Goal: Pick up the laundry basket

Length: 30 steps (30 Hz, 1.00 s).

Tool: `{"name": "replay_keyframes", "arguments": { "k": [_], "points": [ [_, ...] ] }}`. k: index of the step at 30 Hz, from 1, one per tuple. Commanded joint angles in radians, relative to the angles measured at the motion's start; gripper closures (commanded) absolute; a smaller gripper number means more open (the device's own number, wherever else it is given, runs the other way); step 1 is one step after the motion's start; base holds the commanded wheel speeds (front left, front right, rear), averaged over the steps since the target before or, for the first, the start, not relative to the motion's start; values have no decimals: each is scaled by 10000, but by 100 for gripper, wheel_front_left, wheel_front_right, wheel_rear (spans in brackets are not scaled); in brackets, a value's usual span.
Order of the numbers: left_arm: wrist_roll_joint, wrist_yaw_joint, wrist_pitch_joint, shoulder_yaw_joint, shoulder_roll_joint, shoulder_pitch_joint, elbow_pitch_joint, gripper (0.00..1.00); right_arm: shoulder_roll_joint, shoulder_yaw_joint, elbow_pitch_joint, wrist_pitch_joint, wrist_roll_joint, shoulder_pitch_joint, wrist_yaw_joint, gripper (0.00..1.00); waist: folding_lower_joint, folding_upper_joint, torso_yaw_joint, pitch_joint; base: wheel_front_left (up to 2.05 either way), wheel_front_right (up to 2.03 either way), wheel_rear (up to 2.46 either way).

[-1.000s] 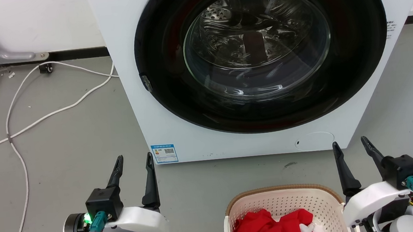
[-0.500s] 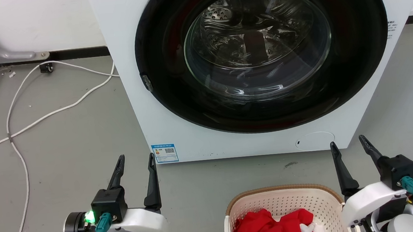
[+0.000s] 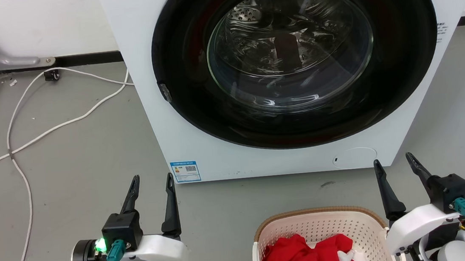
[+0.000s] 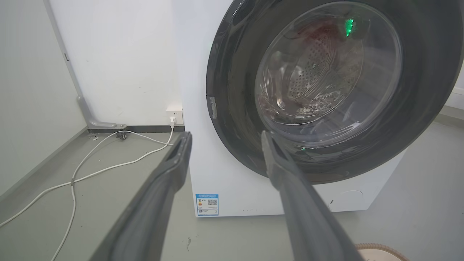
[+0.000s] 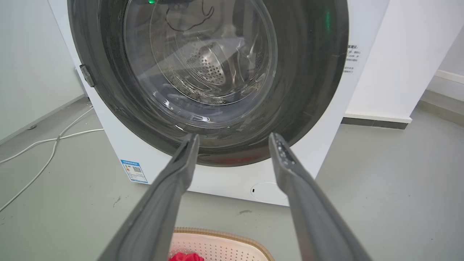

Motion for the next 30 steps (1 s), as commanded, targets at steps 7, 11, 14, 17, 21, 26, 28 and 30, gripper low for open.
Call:
{"name": "replay_keyframes", "arguments": {
  "k": [7,11,14,17,21,26,28,30],
  "points": [
    [57,-2,-25,-191,-13,-58,94,0,41,-178,134,1,84,-103,-3,0,0,0,-76,97,0,0,0],
    [-66,-59,-25,-426,-13,-152,302,0,40,-336,181,25,146,-84,-3,0,0,0,-219,272,0,0,0],
    [-146,-100,-25,-677,-13,-251,528,0,40,-442,228,59,165,-93,-3,0,0,0,-355,433,0,0,0],
    [-302,-47,-25,-933,-12,-316,803,0,38,-549,316,87,171,-133,-3,0,0,0,-524,600,0,0,0],
    [-493,8,-25,-1267,-9,-462,1203,0,37,-634,499,113,215,-244,-3,0,0,0,-775,889,0,0,0],
    [-853,75,-25,-1817,-7,-730,2179,0,34,-785,929,143,260,-342,-3,0,0,0,-982,1270,0,0,0],
    [-1078,85,-25,-2073,-4,-876,2755,0,35,-860,1184,180,210,-423,-3,0,0,0,-1032,1459,0,0,0],
    [-1308,103,-18,-2324,-7,-1132,3344,0,34,-932,1462,198,205,-566,-3,0,0,0,-1070,1669,0,0,0]
  ]
}}
